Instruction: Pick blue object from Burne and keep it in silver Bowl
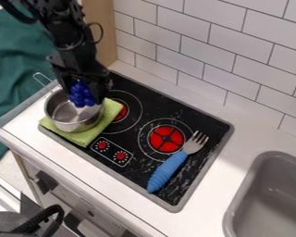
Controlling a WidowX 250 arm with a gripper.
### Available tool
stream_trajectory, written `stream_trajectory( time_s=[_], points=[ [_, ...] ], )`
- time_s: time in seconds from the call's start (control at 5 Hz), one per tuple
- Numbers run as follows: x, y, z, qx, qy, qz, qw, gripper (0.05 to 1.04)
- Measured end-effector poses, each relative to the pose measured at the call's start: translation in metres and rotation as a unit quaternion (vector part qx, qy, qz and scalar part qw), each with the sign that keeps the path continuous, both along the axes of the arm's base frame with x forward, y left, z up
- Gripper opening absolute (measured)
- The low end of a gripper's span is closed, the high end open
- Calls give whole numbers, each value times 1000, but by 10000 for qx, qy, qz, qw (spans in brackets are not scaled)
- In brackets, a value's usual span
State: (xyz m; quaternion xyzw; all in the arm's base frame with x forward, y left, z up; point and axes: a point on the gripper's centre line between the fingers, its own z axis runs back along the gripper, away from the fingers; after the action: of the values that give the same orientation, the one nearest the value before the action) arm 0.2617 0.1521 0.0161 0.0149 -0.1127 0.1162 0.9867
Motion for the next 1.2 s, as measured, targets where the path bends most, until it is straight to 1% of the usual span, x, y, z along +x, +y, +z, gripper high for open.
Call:
stream_trajectory(
  time_s=[0.2,0.4,0.6,0.8,1.0,1.2],
  points=[
    [5,4,-2,5,89,-26,10000,1017],
    [4,5,-1,56,168,-4,9998,1009],
    [13,-2,22,278,95,-89,9995,1009],
    [30,-35,49,452,-177,-334,9983,1009],
    [36,-61,52,404,-170,-543,9976,1009],
    [38,-74,50,346,-131,-673,9970,1009]
  ],
)
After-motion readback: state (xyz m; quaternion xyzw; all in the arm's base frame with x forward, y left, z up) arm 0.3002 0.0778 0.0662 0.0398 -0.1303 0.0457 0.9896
